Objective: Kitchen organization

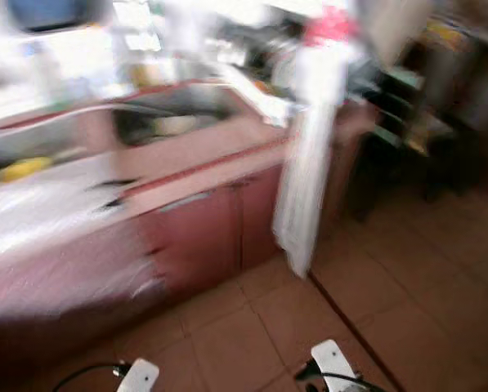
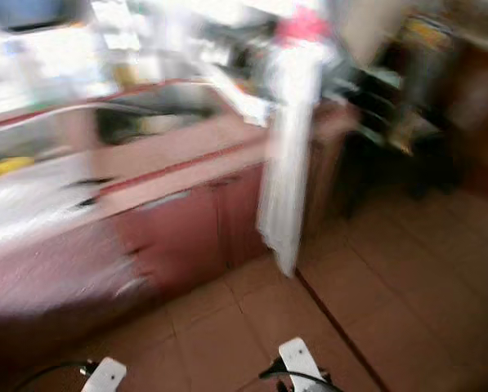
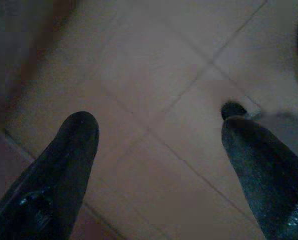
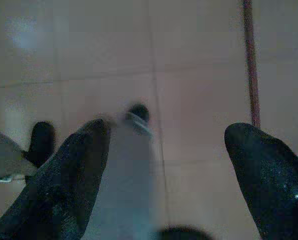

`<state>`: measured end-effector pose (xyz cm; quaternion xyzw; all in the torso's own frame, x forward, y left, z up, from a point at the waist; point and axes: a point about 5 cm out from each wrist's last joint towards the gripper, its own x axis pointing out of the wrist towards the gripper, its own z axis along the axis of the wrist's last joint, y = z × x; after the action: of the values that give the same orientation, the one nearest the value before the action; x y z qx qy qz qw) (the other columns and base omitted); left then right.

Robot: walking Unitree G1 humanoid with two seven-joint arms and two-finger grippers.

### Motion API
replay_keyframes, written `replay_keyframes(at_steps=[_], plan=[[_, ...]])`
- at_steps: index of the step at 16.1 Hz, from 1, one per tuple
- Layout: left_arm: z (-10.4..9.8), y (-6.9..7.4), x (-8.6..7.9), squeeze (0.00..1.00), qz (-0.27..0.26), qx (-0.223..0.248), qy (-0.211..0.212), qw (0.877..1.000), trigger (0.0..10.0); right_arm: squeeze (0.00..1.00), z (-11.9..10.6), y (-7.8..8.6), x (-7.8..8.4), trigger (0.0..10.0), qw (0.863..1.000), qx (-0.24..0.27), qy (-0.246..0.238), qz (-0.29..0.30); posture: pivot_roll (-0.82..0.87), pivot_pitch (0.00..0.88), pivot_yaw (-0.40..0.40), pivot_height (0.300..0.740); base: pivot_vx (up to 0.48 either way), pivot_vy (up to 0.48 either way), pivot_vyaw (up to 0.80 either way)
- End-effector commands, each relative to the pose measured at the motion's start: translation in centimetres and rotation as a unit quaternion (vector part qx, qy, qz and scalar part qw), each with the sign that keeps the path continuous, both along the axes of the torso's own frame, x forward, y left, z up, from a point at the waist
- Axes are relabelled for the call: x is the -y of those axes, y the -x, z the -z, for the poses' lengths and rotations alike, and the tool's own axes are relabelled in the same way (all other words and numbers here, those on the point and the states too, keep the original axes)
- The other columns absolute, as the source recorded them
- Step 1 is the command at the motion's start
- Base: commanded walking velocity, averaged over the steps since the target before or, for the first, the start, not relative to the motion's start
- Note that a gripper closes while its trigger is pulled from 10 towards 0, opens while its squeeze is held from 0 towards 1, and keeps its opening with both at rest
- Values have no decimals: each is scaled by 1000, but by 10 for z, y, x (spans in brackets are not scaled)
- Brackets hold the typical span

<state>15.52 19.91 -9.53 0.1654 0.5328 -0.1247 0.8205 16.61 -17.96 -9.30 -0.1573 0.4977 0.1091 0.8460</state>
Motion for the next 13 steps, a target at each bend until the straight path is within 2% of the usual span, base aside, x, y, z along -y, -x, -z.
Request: replay_keyframes(at_steps=[1,6,10,13], plan=[[-1,-3,2,0,6,11,4,1000,10000,0,0,-1,-1,10000,1000,-3,6,-7,-88,11,89,740,285,0,-712],[-2,-5,1,0,9,12,1,1000,10000,0,0,-1,-4,10000,1000,-2,2,-7,-83,8,95,740,275,0,-671],[-2,-8,7,0,9,15,3,1000,10000,0,1,0,-3,10000,1000,-3,1,-8,-82,8,95,740,0,0,0],[-1,-9,19,0,-2,17,8,1000,10000,0,1,2,0,10000,1000,-7,6,-15,-84,6,79,740,0,0,0]])
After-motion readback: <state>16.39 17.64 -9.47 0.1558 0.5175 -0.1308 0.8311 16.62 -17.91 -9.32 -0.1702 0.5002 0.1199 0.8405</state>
